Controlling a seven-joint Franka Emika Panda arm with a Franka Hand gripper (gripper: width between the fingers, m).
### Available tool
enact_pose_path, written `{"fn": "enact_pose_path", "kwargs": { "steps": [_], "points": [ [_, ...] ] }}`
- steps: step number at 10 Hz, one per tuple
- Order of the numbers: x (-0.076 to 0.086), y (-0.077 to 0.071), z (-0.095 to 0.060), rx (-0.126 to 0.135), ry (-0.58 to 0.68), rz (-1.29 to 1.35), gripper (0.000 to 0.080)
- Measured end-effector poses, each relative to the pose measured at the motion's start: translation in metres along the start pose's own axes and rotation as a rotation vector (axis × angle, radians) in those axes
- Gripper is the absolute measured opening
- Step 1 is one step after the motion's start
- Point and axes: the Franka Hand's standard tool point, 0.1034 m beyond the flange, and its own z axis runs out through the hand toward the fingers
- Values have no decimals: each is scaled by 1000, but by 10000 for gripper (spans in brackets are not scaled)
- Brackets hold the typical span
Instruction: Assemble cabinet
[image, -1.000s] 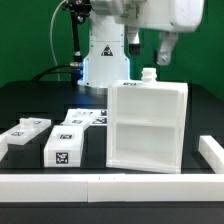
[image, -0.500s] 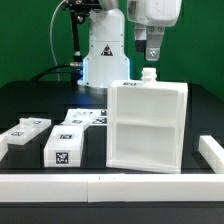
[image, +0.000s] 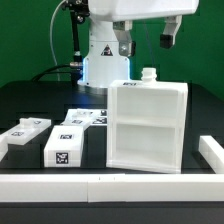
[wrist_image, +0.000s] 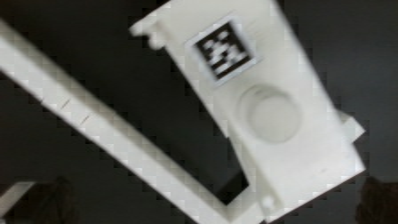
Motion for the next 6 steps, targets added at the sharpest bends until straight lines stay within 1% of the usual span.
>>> {"fn": "enact_pose_path", "kwargs": {
  "steps": [2, 3, 4, 5, 6],
  "points": [
    [0, -2, 2, 4, 0, 172, 795],
    [0, -2, 3, 14, -12, 296, 795],
    [5, 4, 5, 26, -27, 435, 795],
    [9, 7, 9, 41, -25, 580, 795],
    [8, 4, 14, 87, -47, 777, 795]
  ]
}}
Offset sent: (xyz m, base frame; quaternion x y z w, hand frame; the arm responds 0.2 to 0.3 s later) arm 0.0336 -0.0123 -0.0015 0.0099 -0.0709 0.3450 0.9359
